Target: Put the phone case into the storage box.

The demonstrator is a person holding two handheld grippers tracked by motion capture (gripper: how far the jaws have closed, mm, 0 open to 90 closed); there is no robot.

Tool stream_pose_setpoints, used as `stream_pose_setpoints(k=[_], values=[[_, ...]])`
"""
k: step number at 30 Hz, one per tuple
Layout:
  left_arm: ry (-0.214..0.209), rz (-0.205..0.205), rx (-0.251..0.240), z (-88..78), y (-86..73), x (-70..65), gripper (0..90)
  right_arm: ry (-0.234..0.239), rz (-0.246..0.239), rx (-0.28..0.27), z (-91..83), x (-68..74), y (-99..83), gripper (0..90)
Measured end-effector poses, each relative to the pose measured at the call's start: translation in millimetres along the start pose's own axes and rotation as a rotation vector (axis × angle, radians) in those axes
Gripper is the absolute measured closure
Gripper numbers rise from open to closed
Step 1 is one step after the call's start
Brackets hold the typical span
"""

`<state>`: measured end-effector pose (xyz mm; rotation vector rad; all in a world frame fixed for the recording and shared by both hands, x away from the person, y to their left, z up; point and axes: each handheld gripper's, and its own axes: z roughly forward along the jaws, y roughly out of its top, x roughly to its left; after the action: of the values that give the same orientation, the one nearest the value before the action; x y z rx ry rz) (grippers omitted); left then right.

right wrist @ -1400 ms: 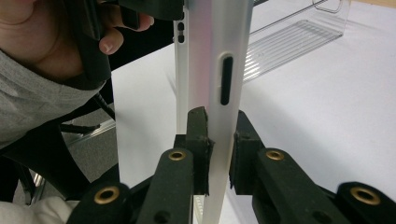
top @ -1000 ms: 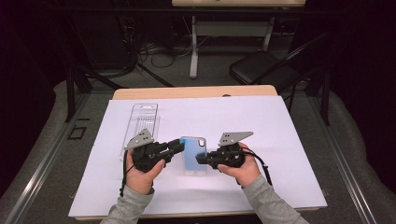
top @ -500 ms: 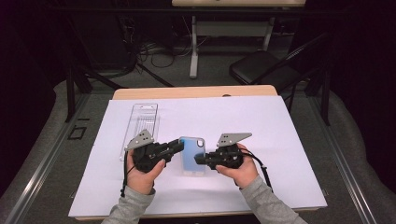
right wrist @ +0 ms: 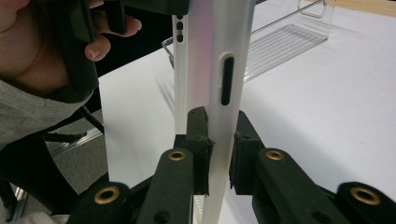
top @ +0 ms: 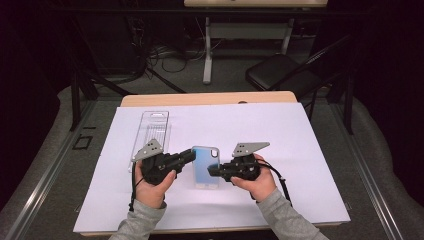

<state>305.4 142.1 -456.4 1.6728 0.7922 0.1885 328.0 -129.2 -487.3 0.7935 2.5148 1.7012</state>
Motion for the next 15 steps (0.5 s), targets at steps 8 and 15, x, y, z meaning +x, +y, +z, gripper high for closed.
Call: stream_pose_setpoints(k=[8, 15], values=[[-0.003, 0.006, 0.004, -0.3, 0.1, 0.3, 83.6, 0.010, 0.001, 0.004, -0.6, -1.3, 0.2, 81.4], [-0.001, 0.009, 0.003, -0.9, 0.3, -0.7, 83.9, 0.015, 0.002, 0.006, -0.9, -1.5, 0.5, 81.4]])
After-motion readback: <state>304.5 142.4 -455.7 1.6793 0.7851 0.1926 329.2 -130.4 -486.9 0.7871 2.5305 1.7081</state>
